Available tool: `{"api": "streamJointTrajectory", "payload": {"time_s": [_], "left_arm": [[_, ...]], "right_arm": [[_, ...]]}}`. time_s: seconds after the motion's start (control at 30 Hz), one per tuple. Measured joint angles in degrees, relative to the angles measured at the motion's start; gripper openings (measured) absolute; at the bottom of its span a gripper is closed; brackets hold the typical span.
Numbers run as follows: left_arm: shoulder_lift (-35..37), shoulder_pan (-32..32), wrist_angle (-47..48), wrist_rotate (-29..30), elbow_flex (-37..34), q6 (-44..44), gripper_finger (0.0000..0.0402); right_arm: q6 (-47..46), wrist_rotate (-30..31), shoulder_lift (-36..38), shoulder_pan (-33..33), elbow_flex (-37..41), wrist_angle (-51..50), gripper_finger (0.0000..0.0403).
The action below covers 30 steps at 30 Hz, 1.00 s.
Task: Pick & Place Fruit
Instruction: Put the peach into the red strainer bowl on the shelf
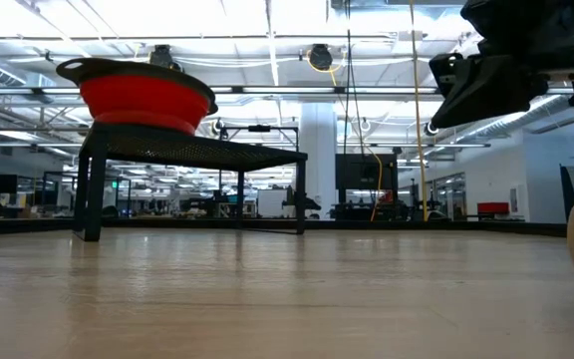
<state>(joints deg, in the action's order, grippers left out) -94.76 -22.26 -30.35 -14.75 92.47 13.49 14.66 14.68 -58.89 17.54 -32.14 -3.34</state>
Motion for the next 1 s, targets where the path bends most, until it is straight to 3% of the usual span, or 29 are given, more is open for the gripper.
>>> {"api": "streamJointTrajectory", "payload": {"time_s": [0.2, 0.33, 0.63, 0.8, 1.0], "left_arm": [[-0.1, 0.0, -2.4, 0.9, 0.0, -1.7, 0.0083], [-0.1, -0.1, -7.2, 7.4, 0.0, -4.3, 0.0083], [-0.1, -1.3, -17.4, 29.2, 0.0, -8.9, 0.0083], [0.0, -2.1, -16.1, 48.9, 0.0, -12.9, 0.0083], [-0.1, -2.2, -8.2, 69.0, 0.0, -18.1, 0.0083]], "right_arm": [[0.1, 0.0, 0.0, 0.0, 0.0, -0.3, 0.0], [-0.3, 0.0, 0.0, 0.0, 0.0, -1.4, 0.0], [-3.2, -1.6, 0.0, -2.5, 0.0, -3.7, 0.0], [-3.3, -12.3, 0.0, -5.2, 0.0, -3.8, 0.0], [-1.0, -25.6, 0.0, -8.8, 0.0, -3.8, 0.0]]}}
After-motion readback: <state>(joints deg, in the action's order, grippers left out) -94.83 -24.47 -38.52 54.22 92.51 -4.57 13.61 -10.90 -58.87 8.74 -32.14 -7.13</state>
